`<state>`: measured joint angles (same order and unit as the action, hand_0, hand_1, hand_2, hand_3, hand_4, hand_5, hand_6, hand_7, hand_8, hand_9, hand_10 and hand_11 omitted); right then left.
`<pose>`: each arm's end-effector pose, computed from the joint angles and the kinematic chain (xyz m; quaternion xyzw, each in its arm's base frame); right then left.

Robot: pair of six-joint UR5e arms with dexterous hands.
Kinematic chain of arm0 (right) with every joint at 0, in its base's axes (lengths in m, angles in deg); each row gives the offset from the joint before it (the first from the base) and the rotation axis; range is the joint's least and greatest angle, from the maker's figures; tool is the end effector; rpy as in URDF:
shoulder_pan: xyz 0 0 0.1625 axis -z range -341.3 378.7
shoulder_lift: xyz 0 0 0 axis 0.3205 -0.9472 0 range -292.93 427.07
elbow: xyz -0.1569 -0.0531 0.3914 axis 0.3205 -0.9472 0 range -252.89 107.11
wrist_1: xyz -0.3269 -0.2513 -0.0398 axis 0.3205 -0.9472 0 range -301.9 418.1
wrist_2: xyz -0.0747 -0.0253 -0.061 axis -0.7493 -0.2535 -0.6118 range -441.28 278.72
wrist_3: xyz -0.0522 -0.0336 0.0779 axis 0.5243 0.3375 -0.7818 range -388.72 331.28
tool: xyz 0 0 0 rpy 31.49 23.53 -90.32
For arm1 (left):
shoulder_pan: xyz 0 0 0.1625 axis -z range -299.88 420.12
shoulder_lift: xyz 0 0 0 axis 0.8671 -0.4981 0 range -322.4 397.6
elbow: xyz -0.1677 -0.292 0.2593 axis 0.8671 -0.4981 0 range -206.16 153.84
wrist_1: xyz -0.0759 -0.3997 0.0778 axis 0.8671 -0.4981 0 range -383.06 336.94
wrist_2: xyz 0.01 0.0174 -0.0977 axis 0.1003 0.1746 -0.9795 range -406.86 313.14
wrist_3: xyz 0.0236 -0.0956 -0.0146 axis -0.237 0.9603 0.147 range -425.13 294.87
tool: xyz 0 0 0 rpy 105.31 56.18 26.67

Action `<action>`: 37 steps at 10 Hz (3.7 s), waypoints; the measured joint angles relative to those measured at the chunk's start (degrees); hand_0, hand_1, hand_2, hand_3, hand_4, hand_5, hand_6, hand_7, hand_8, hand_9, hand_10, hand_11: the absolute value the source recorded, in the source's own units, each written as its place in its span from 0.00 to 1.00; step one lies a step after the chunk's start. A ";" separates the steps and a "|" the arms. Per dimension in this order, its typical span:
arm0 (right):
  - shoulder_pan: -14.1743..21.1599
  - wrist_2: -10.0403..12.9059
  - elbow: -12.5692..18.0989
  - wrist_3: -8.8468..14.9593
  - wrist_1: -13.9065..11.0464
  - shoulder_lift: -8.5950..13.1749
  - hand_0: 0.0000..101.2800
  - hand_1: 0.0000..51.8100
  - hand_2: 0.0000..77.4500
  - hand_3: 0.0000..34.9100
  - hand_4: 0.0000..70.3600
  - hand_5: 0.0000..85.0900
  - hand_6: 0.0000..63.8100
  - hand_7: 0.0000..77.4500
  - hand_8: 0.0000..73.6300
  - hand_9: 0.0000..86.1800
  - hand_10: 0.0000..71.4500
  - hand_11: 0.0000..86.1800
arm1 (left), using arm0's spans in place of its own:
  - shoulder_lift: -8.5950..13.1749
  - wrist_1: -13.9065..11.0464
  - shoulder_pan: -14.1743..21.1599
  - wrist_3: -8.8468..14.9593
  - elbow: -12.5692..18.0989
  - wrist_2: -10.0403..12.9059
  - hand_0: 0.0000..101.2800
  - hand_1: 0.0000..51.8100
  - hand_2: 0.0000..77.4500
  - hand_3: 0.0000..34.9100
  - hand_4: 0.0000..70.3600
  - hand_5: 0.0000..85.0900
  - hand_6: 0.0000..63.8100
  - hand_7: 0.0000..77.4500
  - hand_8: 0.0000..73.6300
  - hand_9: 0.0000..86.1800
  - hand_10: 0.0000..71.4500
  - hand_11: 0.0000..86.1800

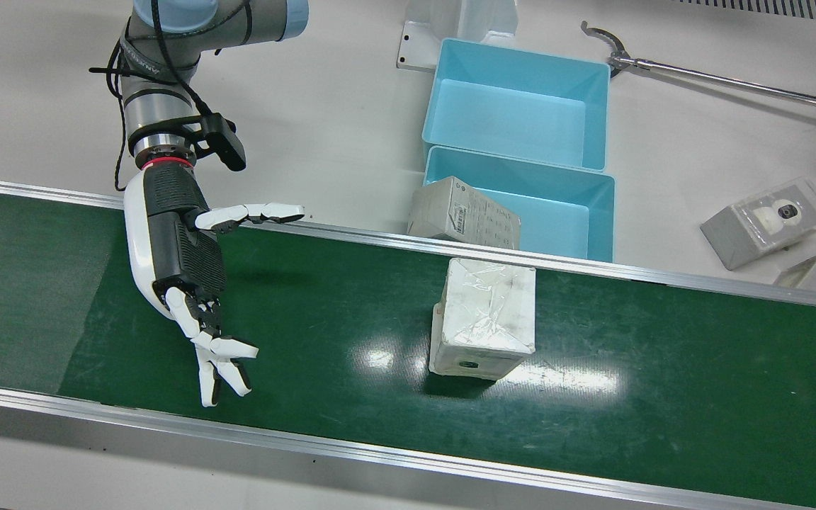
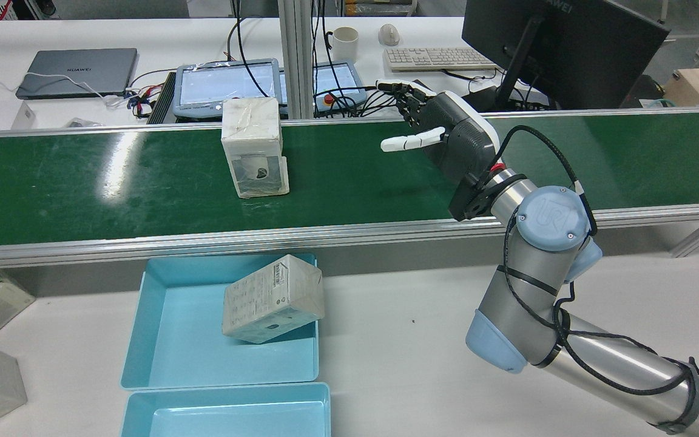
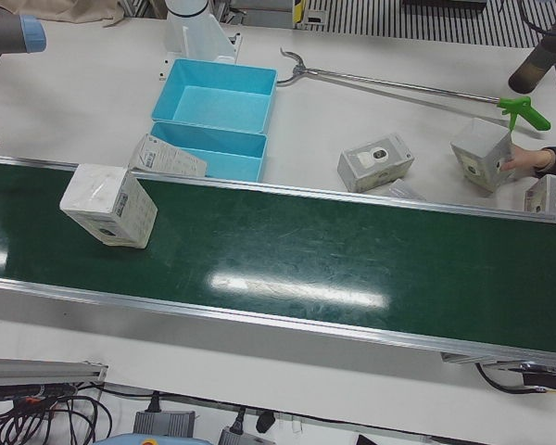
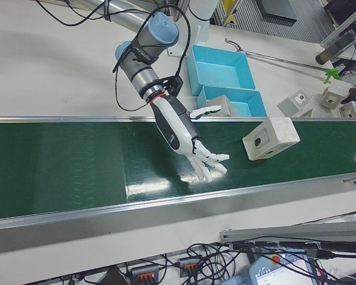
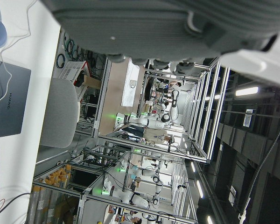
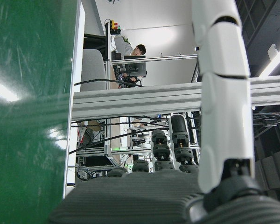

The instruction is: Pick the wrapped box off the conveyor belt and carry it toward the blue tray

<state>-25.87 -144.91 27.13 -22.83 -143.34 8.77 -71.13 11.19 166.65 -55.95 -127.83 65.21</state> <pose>-0.3274 -0.5716 0.3256 -0.1476 -0.7959 0.5827 0.0723 -0.2513 -0.5097 0.4722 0.0966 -0.6779 0.7281 0.0320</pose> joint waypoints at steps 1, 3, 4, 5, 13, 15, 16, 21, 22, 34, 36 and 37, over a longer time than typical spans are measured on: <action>0.00 0.00 0.00 0.00 0.00 0.01 0.49 0.32 0.15 0.00 0.15 0.31 0.07 0.07 0.00 0.03 0.00 0.01 | 0.00 0.00 0.00 0.00 0.00 0.00 0.00 0.00 0.01 0.00 0.00 0.01 0.01 0.00 0.01 0.00 0.00 0.01; 0.00 0.00 0.00 0.00 0.00 0.02 0.49 0.32 0.15 0.00 0.15 0.31 0.08 0.08 0.00 0.03 0.00 0.01 | 0.00 0.00 0.00 0.00 0.00 0.00 0.00 0.00 0.01 0.00 0.00 0.01 0.01 0.00 0.01 0.00 0.01 0.01; 0.03 0.00 -0.01 0.00 0.00 0.02 0.49 0.33 0.15 0.00 0.15 0.31 0.07 0.07 0.00 0.03 0.00 0.01 | 0.00 0.00 0.00 0.00 0.00 0.00 0.00 0.00 0.01 0.00 0.00 0.01 0.01 0.00 0.01 0.00 0.01 0.01; 0.09 0.02 -0.07 0.04 0.00 0.02 0.49 0.33 0.15 0.00 0.15 0.31 0.07 0.07 0.01 0.04 0.00 0.01 | 0.00 0.00 0.00 0.00 0.00 0.00 0.00 0.00 0.01 0.00 0.00 0.01 0.01 0.01 0.01 0.01 0.01 0.01; 1.88 0.25 -2.64 0.51 0.32 0.01 0.49 0.33 0.14 0.00 0.15 0.29 0.08 0.07 0.01 0.04 0.00 0.01 | 0.00 0.00 0.00 0.00 0.00 0.00 0.00 0.00 0.01 0.00 0.00 0.01 0.01 0.01 0.01 0.01 0.01 0.01; 1.70 0.32 -3.17 0.11 0.41 -0.12 0.49 0.33 0.14 0.00 0.15 0.29 0.07 0.07 0.01 0.04 0.00 0.01 | 0.00 0.00 0.00 0.00 0.00 0.00 0.00 0.00 0.01 0.00 0.00 0.01 0.01 0.01 0.01 0.00 0.00 0.01; 1.47 0.32 -3.30 -0.04 0.43 -0.19 0.49 0.33 0.14 0.00 0.15 0.29 0.07 0.07 0.01 0.04 0.00 0.01 | 0.00 0.00 0.00 0.00 0.00 0.00 0.00 0.00 0.01 0.00 0.00 0.01 0.01 0.01 0.01 0.01 0.01 0.01; 1.70 0.18 -3.46 0.34 0.44 0.48 0.49 0.33 0.17 0.00 0.15 0.29 0.07 0.07 0.01 0.04 0.00 0.01 | 0.00 0.00 0.00 0.00 0.00 0.00 0.00 0.00 0.01 0.00 0.00 0.01 0.01 0.01 0.01 0.00 0.01 0.01; 1.72 0.18 -3.49 0.39 0.44 0.48 0.49 0.33 0.17 0.00 0.15 0.29 0.07 0.07 0.01 0.03 0.00 0.01 | 0.00 0.00 0.00 0.00 0.00 0.00 0.00 0.00 0.01 0.00 0.00 0.01 0.01 0.01 0.01 0.00 0.01 0.01; 1.66 -2.92 -4.93 0.31 -3.31 6.33 0.58 0.32 0.37 0.00 0.32 0.57 0.46 0.41 0.44 0.41 0.34 0.13 | 0.00 0.00 0.00 0.00 0.00 0.00 0.00 0.00 0.01 0.00 0.00 0.01 0.01 0.00 0.01 0.01 0.01 0.01; 1.46 -6.19 -4.63 0.28 -6.27 11.98 0.59 0.18 0.38 0.01 0.43 0.68 0.61 0.51 0.59 0.50 0.54 0.38 | 0.00 0.00 0.00 0.00 0.00 0.00 0.00 0.00 0.01 0.00 0.00 0.01 0.01 0.00 0.01 0.01 0.01 0.01; 2.20 -7.04 -4.38 0.27 -7.64 14.33 0.59 0.18 0.38 0.01 0.43 0.68 0.61 0.51 0.59 0.50 0.54 0.38 | 0.00 0.00 0.00 0.00 0.00 0.00 0.00 0.00 0.01 0.00 0.00 0.01 0.01 0.01 0.01 0.00 0.00 0.01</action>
<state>-23.66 -151.95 22.75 -22.56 -150.99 23.11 -71.13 11.19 166.64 -55.95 -127.83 65.21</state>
